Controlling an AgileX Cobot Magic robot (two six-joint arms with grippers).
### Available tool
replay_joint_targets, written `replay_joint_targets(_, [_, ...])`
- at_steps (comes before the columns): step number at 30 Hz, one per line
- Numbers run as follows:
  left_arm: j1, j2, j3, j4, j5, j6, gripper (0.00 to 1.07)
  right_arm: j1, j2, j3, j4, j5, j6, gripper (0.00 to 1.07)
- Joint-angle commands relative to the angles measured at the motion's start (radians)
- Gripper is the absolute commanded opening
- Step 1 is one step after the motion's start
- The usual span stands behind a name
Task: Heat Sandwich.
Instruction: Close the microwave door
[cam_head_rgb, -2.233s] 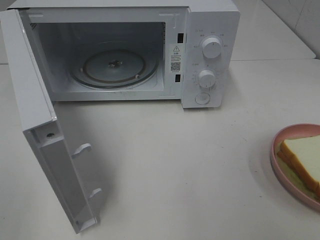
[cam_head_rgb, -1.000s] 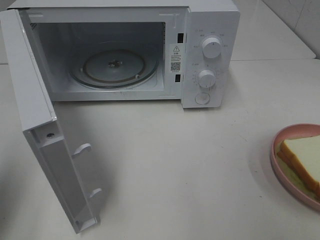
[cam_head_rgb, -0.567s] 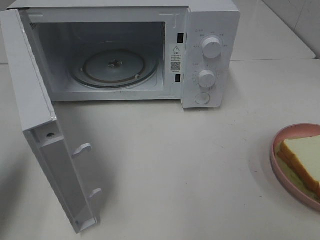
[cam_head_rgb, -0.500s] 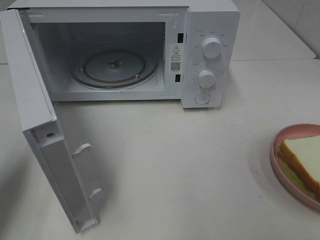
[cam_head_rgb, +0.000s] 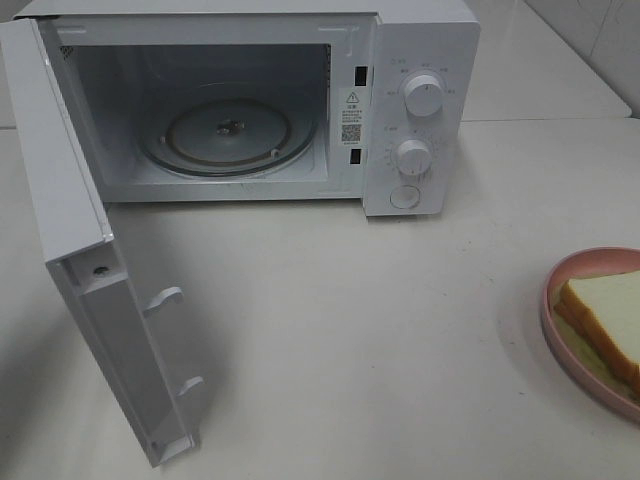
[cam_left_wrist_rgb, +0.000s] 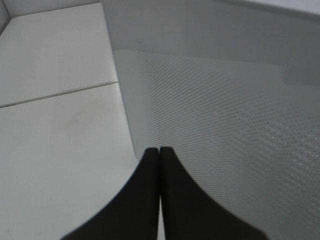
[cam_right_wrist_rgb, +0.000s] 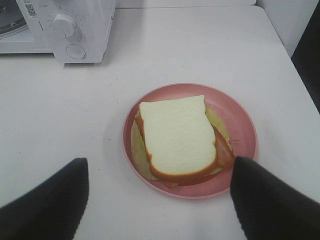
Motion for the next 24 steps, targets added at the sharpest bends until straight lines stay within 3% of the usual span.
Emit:
replay_joint_targets(1, [-0.005, 0.061, 0.002, 0.087, -0.124, -0.046, 0.00, -0.006, -0.027, 0.004, 0.001, -0.004, -0.011, 0.75])
replay_joint_targets(8, [-0.014, 0.154, 0.000, 0.117, -0.255, -0.099, 0.00, -0.006, -0.027, 0.004, 0.001, -0.004, -0.011, 0.75])
replay_joint_targets(14, [-0.137, 0.234, -0.042, 0.090, -0.261, -0.063, 0.00, -0.006, -0.027, 0.004, 0.001, -0.004, -0.011, 0.75])
replay_joint_targets(24, [-0.259, 0.298, -0.098, -0.023, -0.273, -0.058, 0.00, -0.006, -0.027, 0.004, 0.001, -0.004, -0.011, 0.75])
